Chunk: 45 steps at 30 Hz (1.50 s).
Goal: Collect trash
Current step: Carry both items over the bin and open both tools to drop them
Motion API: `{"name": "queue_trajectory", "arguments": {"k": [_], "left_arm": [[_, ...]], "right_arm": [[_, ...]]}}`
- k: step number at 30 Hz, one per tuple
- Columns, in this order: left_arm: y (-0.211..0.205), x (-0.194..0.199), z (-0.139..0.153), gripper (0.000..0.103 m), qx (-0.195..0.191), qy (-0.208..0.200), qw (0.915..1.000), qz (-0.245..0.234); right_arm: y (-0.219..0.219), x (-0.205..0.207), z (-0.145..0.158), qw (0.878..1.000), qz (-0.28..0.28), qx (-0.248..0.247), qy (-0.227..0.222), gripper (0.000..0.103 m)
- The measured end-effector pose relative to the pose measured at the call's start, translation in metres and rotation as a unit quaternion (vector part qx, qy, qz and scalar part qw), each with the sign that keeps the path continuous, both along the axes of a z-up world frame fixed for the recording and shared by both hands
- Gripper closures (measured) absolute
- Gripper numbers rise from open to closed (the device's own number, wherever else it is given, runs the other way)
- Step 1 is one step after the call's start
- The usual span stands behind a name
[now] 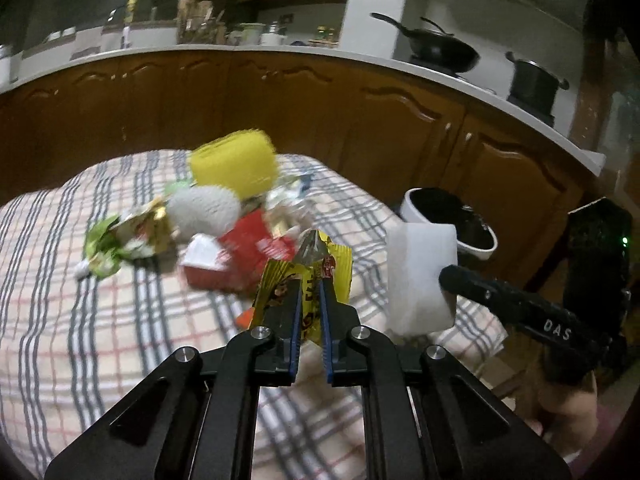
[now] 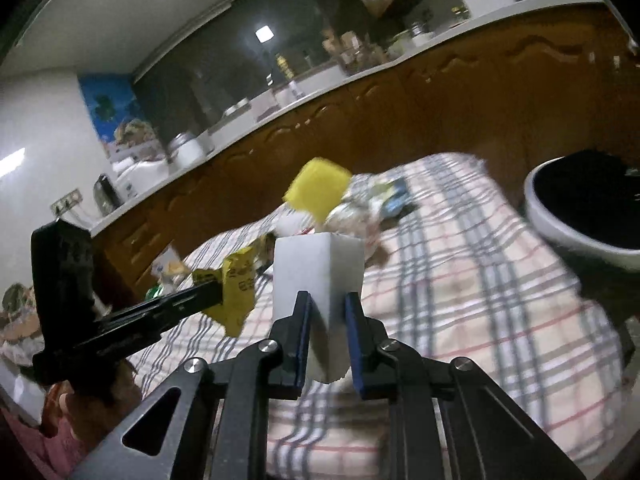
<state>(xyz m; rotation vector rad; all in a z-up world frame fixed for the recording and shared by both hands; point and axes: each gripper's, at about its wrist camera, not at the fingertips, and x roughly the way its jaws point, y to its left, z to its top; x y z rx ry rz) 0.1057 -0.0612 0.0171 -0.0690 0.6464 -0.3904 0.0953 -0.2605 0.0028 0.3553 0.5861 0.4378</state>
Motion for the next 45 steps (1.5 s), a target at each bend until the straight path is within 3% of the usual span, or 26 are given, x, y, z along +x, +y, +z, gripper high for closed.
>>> {"name": "queue_trajectory", "arguments": {"k": [11, 25, 29, 35, 45], "left_arm": [[-0.071, 0.041, 0.011, 0.096, -0.004, 0.01, 0.9982, -0.059], [-0.168, 0.104, 0.024, 0.096, 0.002, 0.033, 0.9903, -0.135], [-0.198, 0.129, 0.025, 0.096, -0.01, 0.058, 0.9868, -0.151], [-0.237, 0.154, 0.006, 0.096, 0.006, 0.09, 0.9827, -0.162], [-0.263, 0.166, -0.021, 0.094, 0.025, 0.12, 0.9776, -0.171]], "right_arm": [[-0.086, 0.01, 0.012, 0.994, -0.106, -0.008, -0.008, 0.086], [-0.177, 0.04, 0.027, 0.974, -0.221, -0.055, 0.013, 0.086], [-0.191, 0.055, 0.026, 0.968, -0.237, -0.078, 0.03, 0.086], [-0.197, 0.075, 0.015, 0.965, -0.235, -0.097, 0.061, 0.085], [-0.212, 0.086, -0.009, 0.962, -0.232, -0.107, 0.1, 0.084]]}}
